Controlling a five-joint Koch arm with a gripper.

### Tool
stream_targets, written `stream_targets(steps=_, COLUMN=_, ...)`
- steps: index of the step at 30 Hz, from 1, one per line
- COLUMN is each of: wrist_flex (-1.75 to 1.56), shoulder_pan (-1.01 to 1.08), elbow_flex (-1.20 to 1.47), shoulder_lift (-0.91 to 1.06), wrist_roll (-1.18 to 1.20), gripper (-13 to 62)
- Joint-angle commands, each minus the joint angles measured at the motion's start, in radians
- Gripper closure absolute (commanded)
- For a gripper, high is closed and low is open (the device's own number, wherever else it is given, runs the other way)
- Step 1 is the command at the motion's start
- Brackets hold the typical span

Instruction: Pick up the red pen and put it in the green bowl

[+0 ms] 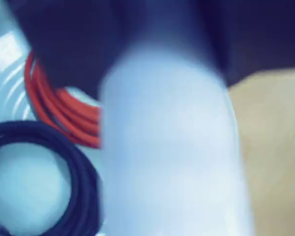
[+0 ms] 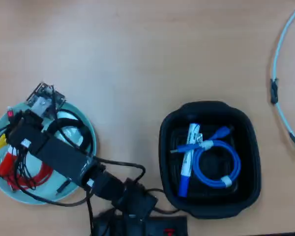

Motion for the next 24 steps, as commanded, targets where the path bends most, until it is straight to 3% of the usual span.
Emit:
stream_targets(steps=1, wrist_flex=-0.071, shoulder_pan=-0.026, elbow_flex=-0.052, shoulder_lift=0.080, wrist_roll=0.014, gripper=56.4)
stream_targets(steps=24, wrist_flex=-0.272, shoulder_pan=-0.069, elbow_flex=-0.051, shoulder_lift=-0.149, wrist_roll=0.017, gripper=56.4)
